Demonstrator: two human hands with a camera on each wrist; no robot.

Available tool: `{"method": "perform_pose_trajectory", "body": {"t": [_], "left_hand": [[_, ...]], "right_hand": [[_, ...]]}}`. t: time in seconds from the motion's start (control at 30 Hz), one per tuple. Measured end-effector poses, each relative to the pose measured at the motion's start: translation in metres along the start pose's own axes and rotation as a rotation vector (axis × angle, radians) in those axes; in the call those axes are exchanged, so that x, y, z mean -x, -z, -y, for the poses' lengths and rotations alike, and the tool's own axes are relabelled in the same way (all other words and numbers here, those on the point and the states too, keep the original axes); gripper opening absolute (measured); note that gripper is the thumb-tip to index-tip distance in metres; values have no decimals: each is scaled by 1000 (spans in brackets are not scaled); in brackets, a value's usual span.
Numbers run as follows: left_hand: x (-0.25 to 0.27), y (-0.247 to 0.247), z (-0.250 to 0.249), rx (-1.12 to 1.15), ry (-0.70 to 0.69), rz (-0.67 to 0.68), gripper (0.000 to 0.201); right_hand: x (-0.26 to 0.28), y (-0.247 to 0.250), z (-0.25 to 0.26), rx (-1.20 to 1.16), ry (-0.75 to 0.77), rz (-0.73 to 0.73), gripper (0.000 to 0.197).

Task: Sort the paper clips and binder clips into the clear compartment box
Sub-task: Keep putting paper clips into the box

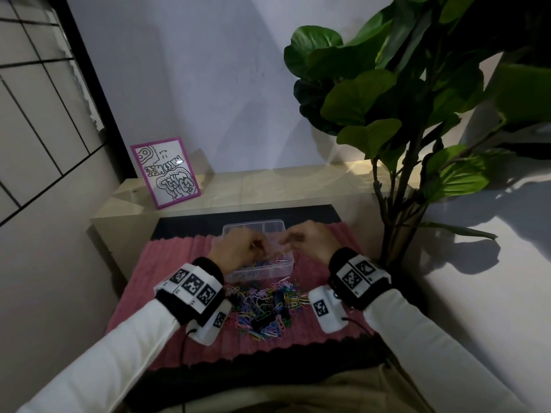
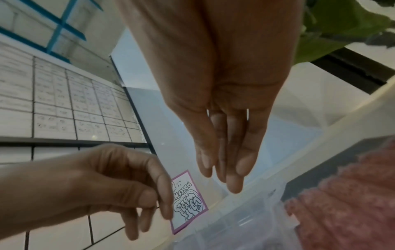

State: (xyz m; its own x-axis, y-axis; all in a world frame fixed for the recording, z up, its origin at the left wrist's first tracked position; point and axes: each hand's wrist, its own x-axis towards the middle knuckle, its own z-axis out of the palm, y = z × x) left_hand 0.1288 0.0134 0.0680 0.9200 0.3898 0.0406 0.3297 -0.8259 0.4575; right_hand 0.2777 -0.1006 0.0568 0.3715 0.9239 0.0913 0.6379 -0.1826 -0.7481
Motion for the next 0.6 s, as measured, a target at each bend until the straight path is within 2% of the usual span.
{"method": "perform_pose_trajectory", "body": {"t": [0.1, 0.2, 0.3, 0.37, 0.43, 0.47, 0.53, 0.6], "left_hand": [[3, -13, -19, -15, -97, 119, 19], [-2, -32, -37, -12, -118, 318, 22], [-14, -51, -49, -149, -149, 531, 40], [-20, -62, -55, -295, -168, 619, 56], [-23, -69, -59, -370, -183, 620, 61], [-24, -71, -59, -358, -189, 604, 57], [-26, -72, -59, -313, -208, 552, 40], [-26, -71, -56, -294, -219, 500, 27]], "right_hand": [[18, 7, -12, 102, 90, 19, 17], [40, 18, -31, 199, 31, 84, 17], [58, 24, -48, 283, -7, 165, 19], [66, 22, -55, 328, -35, 245, 20], [69, 17, -58, 389, -59, 344, 34], [69, 13, -59, 431, -61, 381, 42], [69, 5, -63, 517, -57, 413, 53], [70, 0, -65, 562, -57, 391, 54]]}}
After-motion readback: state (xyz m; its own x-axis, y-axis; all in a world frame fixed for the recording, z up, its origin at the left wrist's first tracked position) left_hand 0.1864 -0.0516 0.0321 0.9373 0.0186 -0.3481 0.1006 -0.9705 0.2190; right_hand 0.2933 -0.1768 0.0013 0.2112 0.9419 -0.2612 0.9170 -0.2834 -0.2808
